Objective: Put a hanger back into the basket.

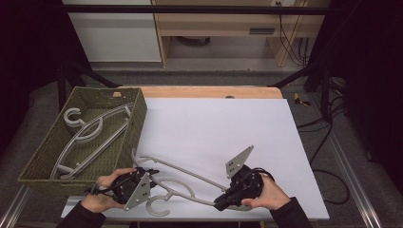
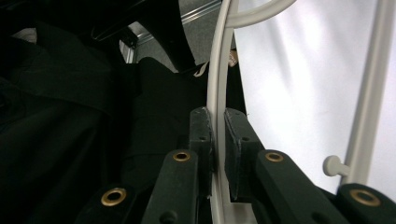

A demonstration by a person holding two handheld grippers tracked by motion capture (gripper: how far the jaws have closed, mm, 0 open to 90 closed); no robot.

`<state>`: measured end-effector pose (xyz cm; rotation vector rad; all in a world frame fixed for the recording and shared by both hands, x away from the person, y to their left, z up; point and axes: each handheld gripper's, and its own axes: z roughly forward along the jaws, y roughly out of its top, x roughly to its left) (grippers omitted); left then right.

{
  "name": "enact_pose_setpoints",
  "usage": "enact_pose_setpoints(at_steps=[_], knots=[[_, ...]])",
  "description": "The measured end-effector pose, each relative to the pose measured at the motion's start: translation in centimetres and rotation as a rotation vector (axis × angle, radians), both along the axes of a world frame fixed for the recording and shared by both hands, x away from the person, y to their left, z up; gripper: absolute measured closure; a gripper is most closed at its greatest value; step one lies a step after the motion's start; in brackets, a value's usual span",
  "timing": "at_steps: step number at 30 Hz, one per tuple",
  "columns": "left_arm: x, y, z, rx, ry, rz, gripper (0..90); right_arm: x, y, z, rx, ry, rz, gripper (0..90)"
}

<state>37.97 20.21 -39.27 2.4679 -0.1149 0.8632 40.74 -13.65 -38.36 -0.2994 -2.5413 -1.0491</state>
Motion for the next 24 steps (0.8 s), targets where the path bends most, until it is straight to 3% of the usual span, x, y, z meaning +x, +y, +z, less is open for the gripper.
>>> enact_pose_setpoints(at_steps=[5, 6, 7, 13, 16, 17, 18, 19, 20, 22, 23, 24], knots=[[-0.2, 0.1, 0.2, -0.049, -0.003, 0.010, 69.5, 0.1, -0.5, 0.3, 0.031, -0.019, -0.016, 82.1], [-0.2, 0.1, 0.4, -0.040, -0.001, 0.007, 69.5, 0.1, -0.5, 0.3, 0.034, -0.026, -0.016, 82.1], [-0.2, 0.0, 0.0, -0.114, 0.022, 0.016, 69.6, 0.1, -0.5, 0.3, 0.039, -0.021, -0.019, 82.0], [-0.2, -0.1, 0.5, -0.128, 0.023, 0.017, 73.9, 0.1, -1.5, 0.7, 0.094, -0.055, -0.036, 80.2], [-0.3, -0.3, 0.4, -0.141, 0.013, 0.025, 74.5, 0.0, -1.7, 0.9, 0.087, -0.079, -0.058, 80.3], [-0.3, -0.3, 0.5, -0.137, 0.000, 0.025, 74.7, 0.1, -1.8, 0.9, 0.093, -0.078, -0.065, 80.3], [-0.3, -0.2, 0.8, -0.104, -0.015, 0.024, 75.1, 0.1, -2.0, 0.9, 0.107, -0.092, -0.071, 80.1], [-0.3, -0.2, 0.9, -0.109, -0.020, 0.024, 75.6, 0.2, -2.1, 1.1, 0.119, -0.096, -0.080, 79.9], [-0.3, -0.4, 0.8, -0.147, -0.012, 0.024, 76.8, 0.2, -2.4, 1.2, 0.129, -0.105, -0.089, 79.4], [-0.2, -0.5, 1.1, -0.105, -0.024, 0.022, 79.2, 0.2, -2.9, 1.6, 0.153, -0.108, -0.118, 77.8], [-0.2, -0.7, 0.8, -0.152, 0.008, 0.023, 80.1, 0.2, -3.1, 1.8, 0.161, -0.128, -0.136, 77.3], [-0.2, -0.8, 0.9, -0.139, 0.012, 0.023, 81.0, 0.1, -3.3, 2.0, 0.157, -0.154, -0.166, 77.0]])
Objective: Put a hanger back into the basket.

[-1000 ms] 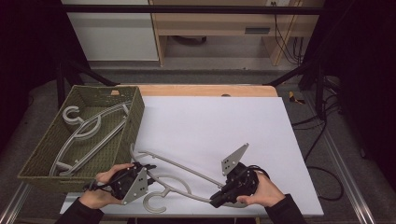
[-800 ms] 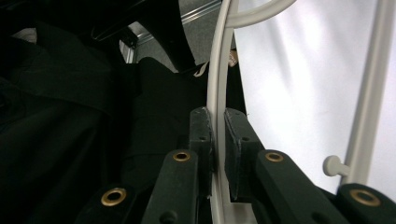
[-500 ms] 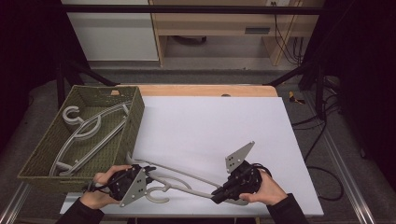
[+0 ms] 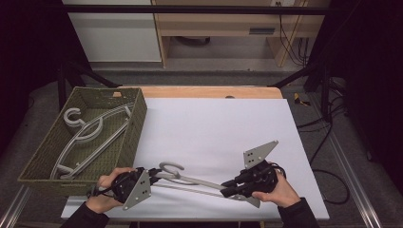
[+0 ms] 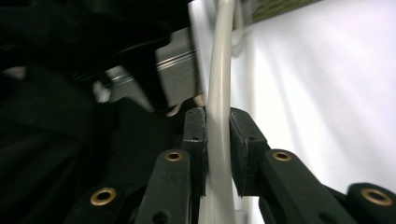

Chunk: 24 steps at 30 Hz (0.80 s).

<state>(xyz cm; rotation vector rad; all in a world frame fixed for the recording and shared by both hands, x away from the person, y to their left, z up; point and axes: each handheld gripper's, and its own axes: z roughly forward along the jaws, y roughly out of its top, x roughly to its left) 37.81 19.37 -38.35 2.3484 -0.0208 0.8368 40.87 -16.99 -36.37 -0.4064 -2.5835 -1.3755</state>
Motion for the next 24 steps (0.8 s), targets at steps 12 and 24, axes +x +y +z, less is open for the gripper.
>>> enact_pose_setpoints(at_steps=[12, 24], knots=[[0.0, -1.5, 0.9, -0.061, 0.129, 0.135, 81.9, 0.6, -1.5, 0.4, 0.051, -0.147, -0.302, 61.5], [1.1, -1.2, 1.3, -0.158, 0.236, 0.328, 81.9, -0.2, -4.5, 0.4, 0.220, -0.274, -0.611, 28.6]])
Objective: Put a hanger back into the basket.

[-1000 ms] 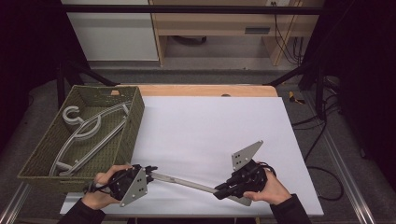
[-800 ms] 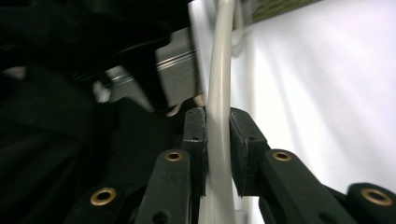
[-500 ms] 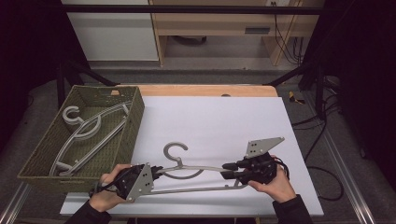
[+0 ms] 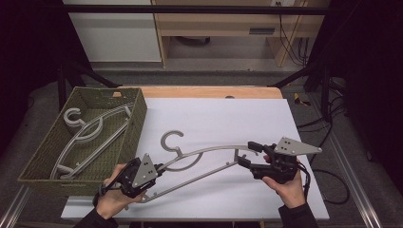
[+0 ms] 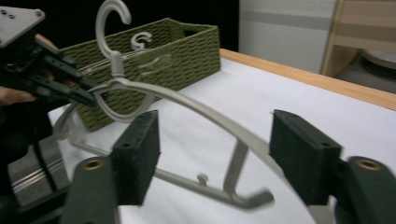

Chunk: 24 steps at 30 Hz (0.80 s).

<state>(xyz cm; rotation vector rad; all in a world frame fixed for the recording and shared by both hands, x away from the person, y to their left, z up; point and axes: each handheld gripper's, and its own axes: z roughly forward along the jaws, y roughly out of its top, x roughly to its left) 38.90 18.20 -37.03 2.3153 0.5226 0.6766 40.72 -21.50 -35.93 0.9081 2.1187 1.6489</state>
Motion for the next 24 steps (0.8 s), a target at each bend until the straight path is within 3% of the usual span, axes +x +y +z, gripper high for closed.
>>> enact_pose_setpoints(at_steps=[6, 12, 17, 24], knots=[[0.4, 0.6, 1.4, -0.040, 0.019, 0.074, 81.9, -1.0, -1.4, -1.1, 0.012, 0.021, -0.072, 17.9], [0.7, 1.3, 3.8, -0.088, 0.025, 0.121, 81.9, -1.5, -1.8, -2.0, -0.045, 0.043, -0.137, 6.8], [1.0, 2.2, 6.1, -0.120, 0.020, 0.151, 81.9, -1.5, -1.9, -2.4, -0.049, 0.053, -0.168, 5.2], [2.0, 4.0, 8.8, -0.132, -0.002, 0.179, 81.9, -1.4, -2.3, -2.9, -0.047, 0.059, -0.201, 4.4]])
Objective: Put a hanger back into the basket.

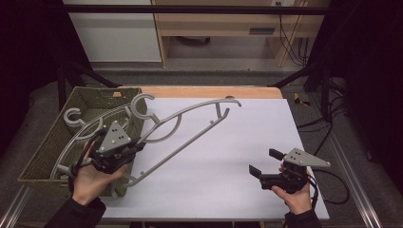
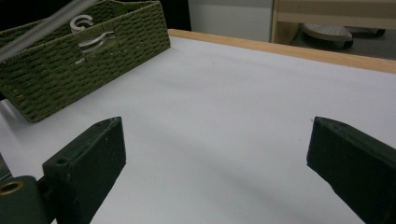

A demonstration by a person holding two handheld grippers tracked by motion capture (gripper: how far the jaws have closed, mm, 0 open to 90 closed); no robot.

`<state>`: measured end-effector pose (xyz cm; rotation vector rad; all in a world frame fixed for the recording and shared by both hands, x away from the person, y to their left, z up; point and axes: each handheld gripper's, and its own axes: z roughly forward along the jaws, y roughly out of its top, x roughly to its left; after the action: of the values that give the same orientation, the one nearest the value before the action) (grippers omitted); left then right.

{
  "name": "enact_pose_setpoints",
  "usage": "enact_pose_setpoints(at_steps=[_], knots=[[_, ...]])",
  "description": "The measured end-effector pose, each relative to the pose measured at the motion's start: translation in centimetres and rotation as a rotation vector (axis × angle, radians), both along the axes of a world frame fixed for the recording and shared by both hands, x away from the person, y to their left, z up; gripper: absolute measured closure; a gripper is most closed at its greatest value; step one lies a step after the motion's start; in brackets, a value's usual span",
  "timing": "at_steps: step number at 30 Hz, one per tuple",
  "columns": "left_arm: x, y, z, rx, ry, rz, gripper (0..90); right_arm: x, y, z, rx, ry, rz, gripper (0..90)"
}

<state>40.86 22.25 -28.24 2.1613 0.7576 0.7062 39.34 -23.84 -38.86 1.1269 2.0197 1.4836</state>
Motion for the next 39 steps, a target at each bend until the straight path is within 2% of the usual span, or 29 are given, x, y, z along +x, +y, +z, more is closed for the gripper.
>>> enact_pose_setpoints(at_steps=[4, 6, 7, 9, 10, 13, 15, 20, 24, 30, 35, 39], knots=[[0.7, 1.3, 0.9, 0.009, -0.015, 0.007, 81.9, 0.0, -0.1, -0.2, -0.005, 0.004, -0.008, 4.1], [0.9, 2.1, 1.3, 0.033, -0.017, 0.004, 81.9, 0.0, -0.1, -0.1, -0.011, 0.002, 0.001, 3.5], [1.0, 2.3, 1.5, 0.025, -0.021, 0.016, 81.9, 0.0, -0.1, -0.2, -0.014, 0.001, 0.004, 3.4], [1.3, 3.2, 2.0, 0.050, -0.028, 0.030, 81.9, 0.1, 0.0, -0.2, -0.012, 0.006, 0.001, 3.2], [1.4, 3.6, 2.1, 0.037, -0.029, 0.044, 81.8, 0.1, 0.0, -0.3, -0.015, 0.005, -0.001, 3.1], [1.9, 5.2, 2.7, 0.048, -0.031, 0.069, 81.9, 0.1, 0.0, -0.5, -0.017, 0.009, -0.002, 3.1], [2.2, 6.2, 3.0, 0.039, -0.039, 0.095, 81.9, 0.2, 0.0, -0.5, -0.016, 0.010, -0.001, 3.1], [3.2, 9.0, 3.6, 0.055, -0.036, 0.134, 81.9, 0.2, 0.1, -0.5, -0.019, 0.008, 0.002, 2.8], [3.8, 11.0, 3.4, 0.072, -0.023, 0.145, 81.9, 0.2, 0.0, -0.5, -0.021, 0.006, 0.003, 2.8], [4.4, 13.1, 2.7, 0.073, -0.017, 0.158, 81.9, 0.2, 0.0, -0.5, -0.024, 0.010, 0.007, 2.8], [4.9, 14.7, 1.9, 0.104, -0.016, 0.165, 81.9, 0.2, 0.0, -0.5, -0.022, 0.012, 0.008, 2.7], [5.2, 15.9, 1.0, 0.125, 0.008, 0.191, 81.9, 0.2, 0.0, -0.5, -0.020, 0.008, 0.001, 2.8]])
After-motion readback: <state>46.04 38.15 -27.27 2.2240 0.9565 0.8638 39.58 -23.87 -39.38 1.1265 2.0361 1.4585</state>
